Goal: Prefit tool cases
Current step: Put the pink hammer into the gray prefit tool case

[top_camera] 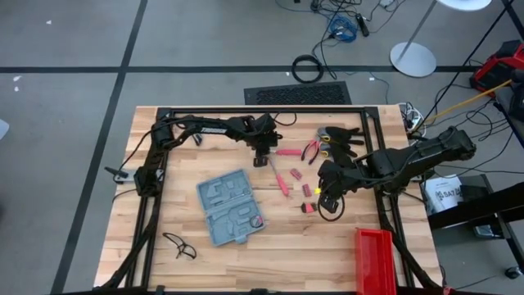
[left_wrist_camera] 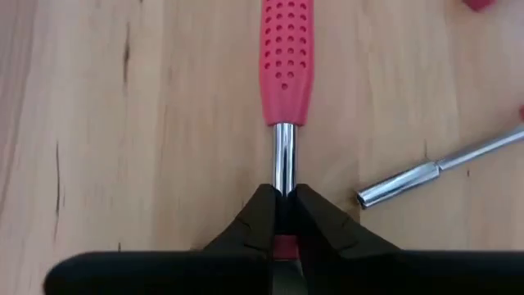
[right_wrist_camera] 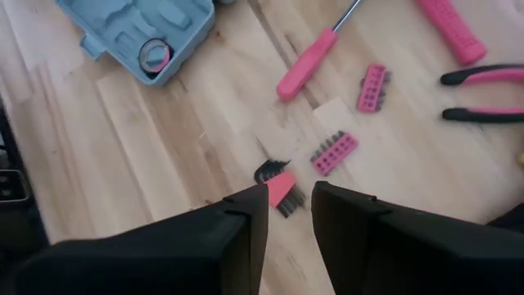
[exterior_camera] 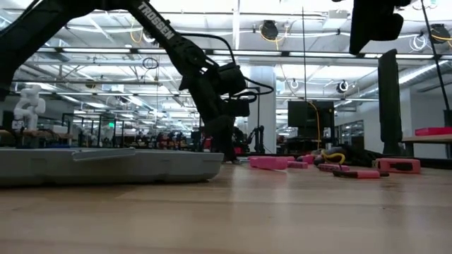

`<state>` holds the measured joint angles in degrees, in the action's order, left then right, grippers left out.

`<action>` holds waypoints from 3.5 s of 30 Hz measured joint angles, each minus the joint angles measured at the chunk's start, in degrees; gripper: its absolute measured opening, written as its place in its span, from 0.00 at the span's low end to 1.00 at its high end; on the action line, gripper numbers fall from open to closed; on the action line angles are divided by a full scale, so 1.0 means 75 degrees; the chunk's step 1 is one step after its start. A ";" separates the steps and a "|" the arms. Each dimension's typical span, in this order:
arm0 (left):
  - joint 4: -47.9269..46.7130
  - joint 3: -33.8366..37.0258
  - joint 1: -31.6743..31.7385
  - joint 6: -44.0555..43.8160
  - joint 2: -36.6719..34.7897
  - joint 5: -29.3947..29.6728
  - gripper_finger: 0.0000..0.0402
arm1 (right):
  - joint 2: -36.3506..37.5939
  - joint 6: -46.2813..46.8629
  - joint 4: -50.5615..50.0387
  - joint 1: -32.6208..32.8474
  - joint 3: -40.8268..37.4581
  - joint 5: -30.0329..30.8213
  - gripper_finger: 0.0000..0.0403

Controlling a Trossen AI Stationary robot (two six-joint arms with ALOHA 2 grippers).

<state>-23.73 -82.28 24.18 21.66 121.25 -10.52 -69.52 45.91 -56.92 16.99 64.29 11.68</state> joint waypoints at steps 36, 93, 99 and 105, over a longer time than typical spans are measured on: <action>-0.3003 0.3194 -0.2209 -0.5821 -0.5876 0.1065 0.08 | -0.0006 -0.1054 0.0243 0.0026 -0.0797 0.2651 0.21; -0.1463 0.6022 -0.5054 -0.9149 -0.6011 0.2960 0.13 | -0.0006 -0.2413 0.1511 -0.0723 -0.0816 0.2606 0.21; -0.1524 0.6030 -0.4847 -0.9244 -0.6006 0.2571 0.32 | -0.0006 -0.2413 0.1508 -0.0723 -0.0816 0.2605 0.21; -0.1598 0.5831 -0.4663 -0.9239 -0.6033 0.2196 0.36 | -0.0006 -0.2413 0.1508 -0.0723 -0.0816 0.2606 0.21</action>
<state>-35.71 -38.55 -10.80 -47.63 76.00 5.94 -69.56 27.81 -45.60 11.57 58.17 31.22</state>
